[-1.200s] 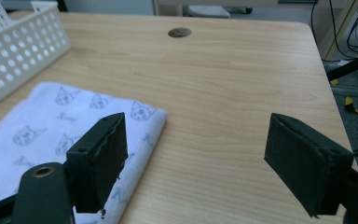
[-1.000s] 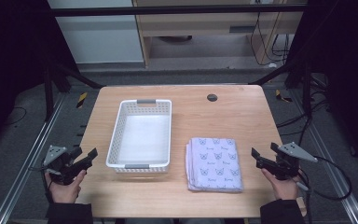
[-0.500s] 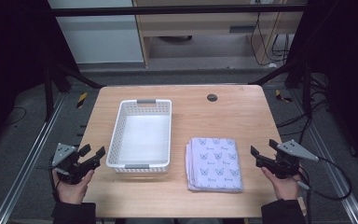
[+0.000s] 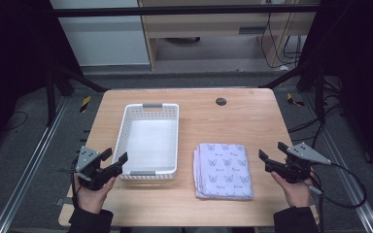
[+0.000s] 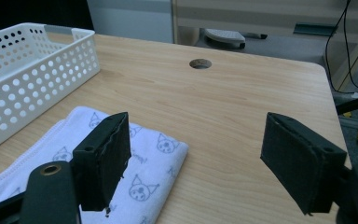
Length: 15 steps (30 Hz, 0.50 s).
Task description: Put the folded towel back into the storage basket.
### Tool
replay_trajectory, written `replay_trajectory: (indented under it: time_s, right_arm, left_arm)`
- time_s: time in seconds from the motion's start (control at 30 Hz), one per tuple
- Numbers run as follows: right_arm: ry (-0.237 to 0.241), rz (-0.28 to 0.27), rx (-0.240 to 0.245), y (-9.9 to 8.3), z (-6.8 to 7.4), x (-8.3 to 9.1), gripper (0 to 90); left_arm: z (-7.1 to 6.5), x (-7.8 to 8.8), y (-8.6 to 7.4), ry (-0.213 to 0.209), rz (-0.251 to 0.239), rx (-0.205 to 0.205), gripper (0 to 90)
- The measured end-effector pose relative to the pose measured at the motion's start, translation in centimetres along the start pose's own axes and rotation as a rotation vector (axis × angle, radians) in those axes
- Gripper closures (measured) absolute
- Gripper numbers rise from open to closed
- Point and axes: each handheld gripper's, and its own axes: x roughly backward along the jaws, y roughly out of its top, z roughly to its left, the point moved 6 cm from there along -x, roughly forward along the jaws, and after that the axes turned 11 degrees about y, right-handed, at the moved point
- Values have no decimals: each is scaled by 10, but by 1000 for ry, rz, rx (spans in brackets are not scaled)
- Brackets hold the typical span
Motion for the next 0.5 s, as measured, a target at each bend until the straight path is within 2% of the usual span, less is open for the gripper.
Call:
replay_trajectory:
  time_s: [0.13,0.17,0.4,0.5]
  right_arm:
    - [6,-9,3,5,1,-2,236]
    - [8,-7,4,6,1,-2,235]
    - [17,-17,9,17,2,-4,233]
    - [20,-18,14,22,3,-5,233]
  left_arm:
    - [-9,-1,5,-13,-4,-3,362]
    - [-16,-2,8,-16,-11,-12,362]
    - [-37,-3,17,-29,-21,-45,365]
    - [-41,-4,18,-33,-17,-48,365]
